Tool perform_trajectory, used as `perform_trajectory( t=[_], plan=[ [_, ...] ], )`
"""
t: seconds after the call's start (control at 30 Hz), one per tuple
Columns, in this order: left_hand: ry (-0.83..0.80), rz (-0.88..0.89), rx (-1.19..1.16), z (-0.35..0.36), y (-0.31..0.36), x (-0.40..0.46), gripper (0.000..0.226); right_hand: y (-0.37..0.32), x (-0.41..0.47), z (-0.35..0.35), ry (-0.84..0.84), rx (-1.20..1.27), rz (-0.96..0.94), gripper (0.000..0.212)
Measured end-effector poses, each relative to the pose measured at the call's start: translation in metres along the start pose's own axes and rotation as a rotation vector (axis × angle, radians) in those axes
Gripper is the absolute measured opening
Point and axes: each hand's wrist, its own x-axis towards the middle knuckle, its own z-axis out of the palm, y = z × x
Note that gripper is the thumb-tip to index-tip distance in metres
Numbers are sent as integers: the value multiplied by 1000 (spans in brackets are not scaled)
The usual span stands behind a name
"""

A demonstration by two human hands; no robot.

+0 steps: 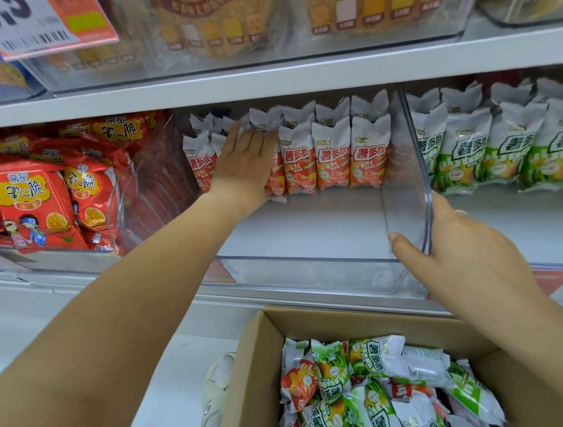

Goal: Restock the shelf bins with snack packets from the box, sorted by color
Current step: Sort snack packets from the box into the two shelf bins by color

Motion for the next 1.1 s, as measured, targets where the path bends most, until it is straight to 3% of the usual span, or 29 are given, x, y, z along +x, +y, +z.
perform_trajectory(
  t=[0.1,0.37,0.53,0.6,0.67,0.73,0.83,0.9,1.0,1.1],
  plan=[
    [85,-4,76,8,6,-3,92,1,0,1,6,-16,-4,65],
    [-10,-125,163,12,1,8,110,1,1,2,18,-37,-16,64],
    [-26,-165,3,-1,-4,-4,121,7,2,3,13,-7,-67,70],
    [71,-156,-128,-18,-8,-22,111,10,0,1,-2,49,-86,74],
    [234,-132,-200,-38,-10,-48,87,11,-7,-4,30,185,-92,76],
    [321,-105,-248,-59,-3,-83,60,13,-21,-6,168,294,-140,72],
    [366,-15,-409,-82,27,-145,37,15,-52,-4,359,412,-210,49],
    [324,69,-533,-88,56,-187,30,17,-78,3,379,424,-268,39],
    [128,192,-589,-84,100,-241,29,25,-115,23,369,332,-351,36],
    [-380,284,-480,-79,136,-278,38,44,-150,59,170,329,-160,30]
  ],
)
